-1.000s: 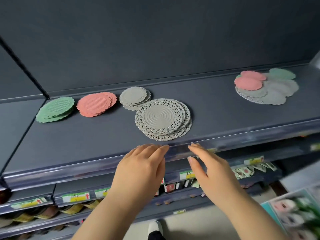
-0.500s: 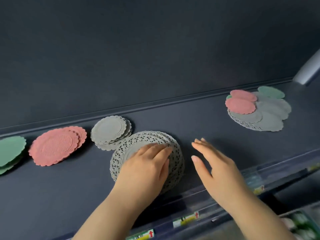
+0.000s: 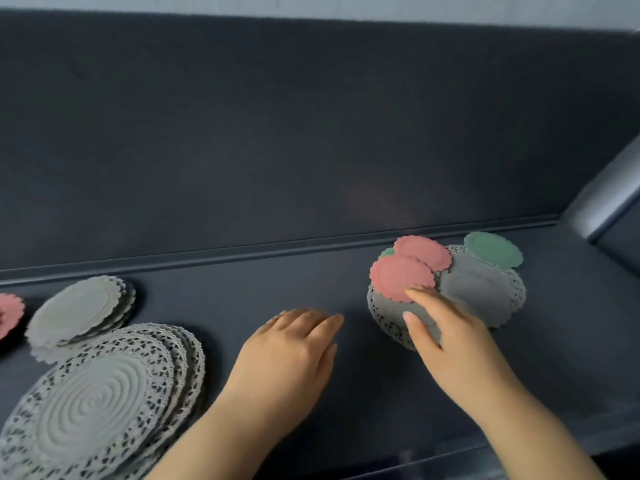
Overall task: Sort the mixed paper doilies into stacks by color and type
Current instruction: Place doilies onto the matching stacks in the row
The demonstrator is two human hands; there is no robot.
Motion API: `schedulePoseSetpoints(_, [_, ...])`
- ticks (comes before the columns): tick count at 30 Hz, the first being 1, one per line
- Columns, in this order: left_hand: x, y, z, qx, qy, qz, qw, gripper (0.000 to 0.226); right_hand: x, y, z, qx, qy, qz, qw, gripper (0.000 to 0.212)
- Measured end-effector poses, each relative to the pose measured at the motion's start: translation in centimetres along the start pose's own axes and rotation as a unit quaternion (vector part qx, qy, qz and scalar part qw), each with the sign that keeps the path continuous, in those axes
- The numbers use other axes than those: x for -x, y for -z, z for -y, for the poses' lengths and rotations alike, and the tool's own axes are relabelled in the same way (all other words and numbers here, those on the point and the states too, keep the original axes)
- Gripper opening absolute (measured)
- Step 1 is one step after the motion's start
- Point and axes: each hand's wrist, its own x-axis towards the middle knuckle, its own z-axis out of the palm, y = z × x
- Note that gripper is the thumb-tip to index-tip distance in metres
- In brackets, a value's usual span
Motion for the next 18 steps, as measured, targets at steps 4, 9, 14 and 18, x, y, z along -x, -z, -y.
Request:
schedulePoseSetpoints(4, [-3.0,-1.9,-4.4,-0.021,0.025,0.005,0.999,0.033,-1.8,2.6,-6.3,0.005,-0.008,0.027,1.000,0.037])
schedulePoseSetpoints(9, [-4.6,-4.4,-8.2,-0.020,0.069,0.009,0.997,0.030,-2.8,2.9,-10.6,0.010,0.001,0.116,0.993,0.046])
schedulePoseSetpoints(14, [-5.5,-6.2,-10.2,-0.022,0.107,0.013,0.994,0.035,-3.0,2.3,-11.8,0.046,0.058,0.172,0.982,0.053])
schedulePoseSetpoints(18, [-6.0,-7.9,-11.1,-0.036,0.109,-0.002,0.993,0.041,-3.6,2.6,-12.2,0.023,0.065,0.190,0.979,0.055])
